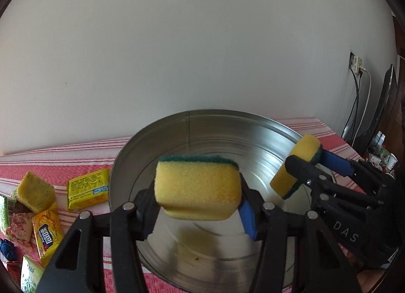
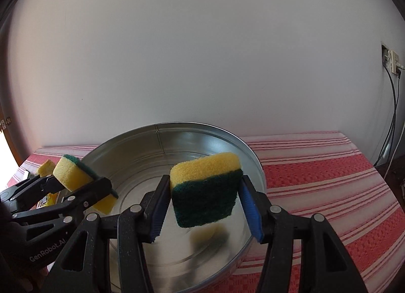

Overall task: Organize objects
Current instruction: 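Carry both sponges over the cookie tin and open both grippers to drop them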

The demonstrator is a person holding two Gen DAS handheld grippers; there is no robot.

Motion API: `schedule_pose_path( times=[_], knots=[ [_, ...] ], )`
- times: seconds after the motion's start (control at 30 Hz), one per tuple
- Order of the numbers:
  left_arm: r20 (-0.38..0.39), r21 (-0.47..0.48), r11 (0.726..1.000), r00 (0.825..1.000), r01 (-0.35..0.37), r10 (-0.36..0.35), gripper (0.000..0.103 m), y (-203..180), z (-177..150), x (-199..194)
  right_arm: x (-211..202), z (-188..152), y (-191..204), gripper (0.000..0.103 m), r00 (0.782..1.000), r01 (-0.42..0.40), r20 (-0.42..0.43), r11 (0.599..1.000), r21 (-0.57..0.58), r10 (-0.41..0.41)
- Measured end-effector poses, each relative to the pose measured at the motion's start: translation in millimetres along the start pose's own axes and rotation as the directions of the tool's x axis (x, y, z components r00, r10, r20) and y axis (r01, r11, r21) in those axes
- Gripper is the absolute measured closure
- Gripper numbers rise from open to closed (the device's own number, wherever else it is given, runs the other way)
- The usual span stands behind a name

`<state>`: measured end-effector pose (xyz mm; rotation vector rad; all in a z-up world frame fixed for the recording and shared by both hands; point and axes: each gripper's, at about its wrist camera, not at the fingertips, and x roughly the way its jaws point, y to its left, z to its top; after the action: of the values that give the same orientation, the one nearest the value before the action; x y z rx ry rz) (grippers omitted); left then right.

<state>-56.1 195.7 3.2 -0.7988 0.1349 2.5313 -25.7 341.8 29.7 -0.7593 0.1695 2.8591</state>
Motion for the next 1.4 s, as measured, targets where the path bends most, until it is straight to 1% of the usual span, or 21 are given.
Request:
schedule_pose_path(
  times=[0.1,0.2,0.23,0.27,0.3,0.37,0.4,0.43,0.53,0.57,0.63,0.73,0.8,0.87,0.97,1.07,1.13,1.27,1.33,1.4],
  knots=[
    [-0.022,-0.018,1.0,1.0,-0.002,0.001,0.049,3,-3,4,4,-2,3,0.046,1.0,0.007,-0.015,1.0,-0.013,-0.007],
    [-0.036,-0.018,1.0,0.999,-0.023,0.023,0.049,5,-6,10,6,-4,2,0.046,1.0,0.007,-0.02,1.0,-0.01,-0.007],
    [-0.036,-0.017,0.999,0.999,-0.03,0.029,0.045,6,-7,9,6,-5,3,0.046,1.0,0.011,-0.021,1.0,-0.009,-0.011],
    [-0.033,-0.017,0.999,0.999,-0.036,0.035,0.04,7,-8,9,7,-5,3,0.045,1.0,0.013,-0.023,1.0,-0.008,-0.013],
    [-0.025,-0.013,0.999,0.999,-0.037,0.037,0.031,6,-9,7,7,-6,3,0.044,1.0,0.013,-0.026,1.0,-0.007,-0.013],
    [-0.005,-0.003,0.997,0.997,-0.076,0.076,0.02,5,-10,3,5,-5,3,0.04,1.0,0.02,-0.023,1.0,0.006,-0.02],
    [0.003,-0.006,0.995,0.995,-0.096,0.096,0.009,10,-8,6,3,-5,1,0.039,1.0,0.023,-0.015,1.0,0.015,-0.023],
    [0.016,-0.014,0.994,0.994,-0.109,0.109,0.001,12,-8,3,0,-4,-1,0.037,1.0,0.028,-0.002,0.999,0.027,-0.028],
    [0.043,-0.048,0.994,0.994,-0.098,0.1,0.0,20,-4,-3,-7,-2,-13,0.021,0.999,0.018,0.046,0.996,0.093,-0.022],
    [0.043,-0.056,0.994,0.995,-0.092,0.094,0.0,20,-3,-2,-9,-3,-16,0.018,0.998,0.009,0.06,0.994,0.112,-0.015],
    [0.045,-0.064,0.994,0.994,-0.094,0.097,0.0,22,-4,-4,-11,-3,-19,0.017,0.997,-0.009,0.076,0.991,0.131,-0.001],
    [0.036,-0.066,0.992,0.993,-0.106,0.109,0.0,23,-3,-2,-9,-3,-18,0.017,0.998,-0.014,0.068,0.992,0.128,0.005],
    [0.029,-0.066,0.991,0.993,-0.113,0.115,0.0,24,-4,-2,-9,-2,-19,0.017,0.997,-0.032,0.07,0.99,0.136,0.022],
    [0.032,-0.065,0.991,0.993,-0.115,0.118,0.0,23,-4,-3,-12,-2,-20,0.017,0.996,-0.047,0.087,0.987,0.152,0.034],
    [0.046,-0.061,0.99,0.991,-0.126,0.129,0.0,27,-3,-9,-15,-1,-23,0.017,0.994,-0.042,0.105,0.985,0.165,0.025],
    [0.063,-0.049,0.986,0.985,-0.161,0.164,0.0,26,-4,-14,-15,-1,-25,0.017,0.994,-0.032,0.107,0.984,0.175,0.013],
    [0.088,-0.047,0.98,0.976,-0.195,0.199,0.0,28,-6,-20,-18,-1,-24,0.017,0.992,-0.028,0.124,0.983,0.179,0.005],
    [0.146,-0.057,0.965,0.954,-0.256,0.262,0.0,37,-12,-38,-27,-1,-21,0.017,0.982,-0.012,0.187,0.985,0.17,-0.021],
    [0.179,-0.059,0.952,0.935,-0.3,0.306,0.0,40,-15,-45,-31,-2,-18,0.017,0.975,-0.005,0.22,0.987,0.162,-0.031],
    [0.22,-0.062,0.936,0.91,-0.346,0.351,0.0,42,-19,-52,-36,-3,-15,0.017,0.967,0.002,0.25,0.988,0.153,-0.041]
  ],
)
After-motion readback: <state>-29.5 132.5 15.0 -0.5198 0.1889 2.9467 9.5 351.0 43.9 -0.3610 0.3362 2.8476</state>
